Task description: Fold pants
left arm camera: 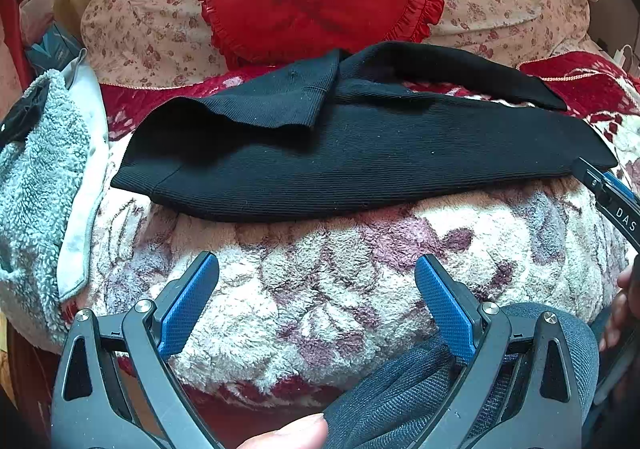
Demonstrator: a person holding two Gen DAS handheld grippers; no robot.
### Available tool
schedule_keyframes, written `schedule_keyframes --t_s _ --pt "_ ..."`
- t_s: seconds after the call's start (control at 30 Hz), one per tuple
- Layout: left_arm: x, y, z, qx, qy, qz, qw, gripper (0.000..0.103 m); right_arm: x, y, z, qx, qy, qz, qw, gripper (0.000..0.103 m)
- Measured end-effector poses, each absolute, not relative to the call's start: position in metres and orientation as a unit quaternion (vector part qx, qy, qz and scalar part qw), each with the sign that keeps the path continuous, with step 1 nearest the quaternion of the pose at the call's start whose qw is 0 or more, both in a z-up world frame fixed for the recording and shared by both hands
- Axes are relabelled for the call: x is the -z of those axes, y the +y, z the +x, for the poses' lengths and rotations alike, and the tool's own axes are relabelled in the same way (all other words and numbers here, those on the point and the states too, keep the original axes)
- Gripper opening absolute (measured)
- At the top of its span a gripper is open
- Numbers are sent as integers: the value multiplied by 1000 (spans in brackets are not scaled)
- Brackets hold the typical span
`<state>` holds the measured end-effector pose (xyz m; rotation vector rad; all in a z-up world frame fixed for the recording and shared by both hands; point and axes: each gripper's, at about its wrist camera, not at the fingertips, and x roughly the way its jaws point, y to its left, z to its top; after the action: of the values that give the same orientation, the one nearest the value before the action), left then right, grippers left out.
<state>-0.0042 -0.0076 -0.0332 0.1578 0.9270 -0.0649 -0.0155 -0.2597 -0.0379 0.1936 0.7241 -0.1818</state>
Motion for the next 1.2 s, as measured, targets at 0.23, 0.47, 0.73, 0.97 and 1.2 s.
schedule_keyframes --t_s 0.23,0.47,0.73,0.97,1.2 --pt "34 -7 -4 31 446 76 891 99 38 -260 -16 89 354 93 926 69" --pt "35 -7 -4 32 448 75 890 99 38 -259 -15 89 354 93 926 69" --pt "16 58 4 121 405 -83 902 99 38 -261 -16 88 352 98 927 69" --pt "11 103 7 155 369 -111 910 102 38 -261 -16 88 351 100 927 69" --pt "29 169 39 117 396 -190 891 95 39 -260 -16 89 352 99 927 69"
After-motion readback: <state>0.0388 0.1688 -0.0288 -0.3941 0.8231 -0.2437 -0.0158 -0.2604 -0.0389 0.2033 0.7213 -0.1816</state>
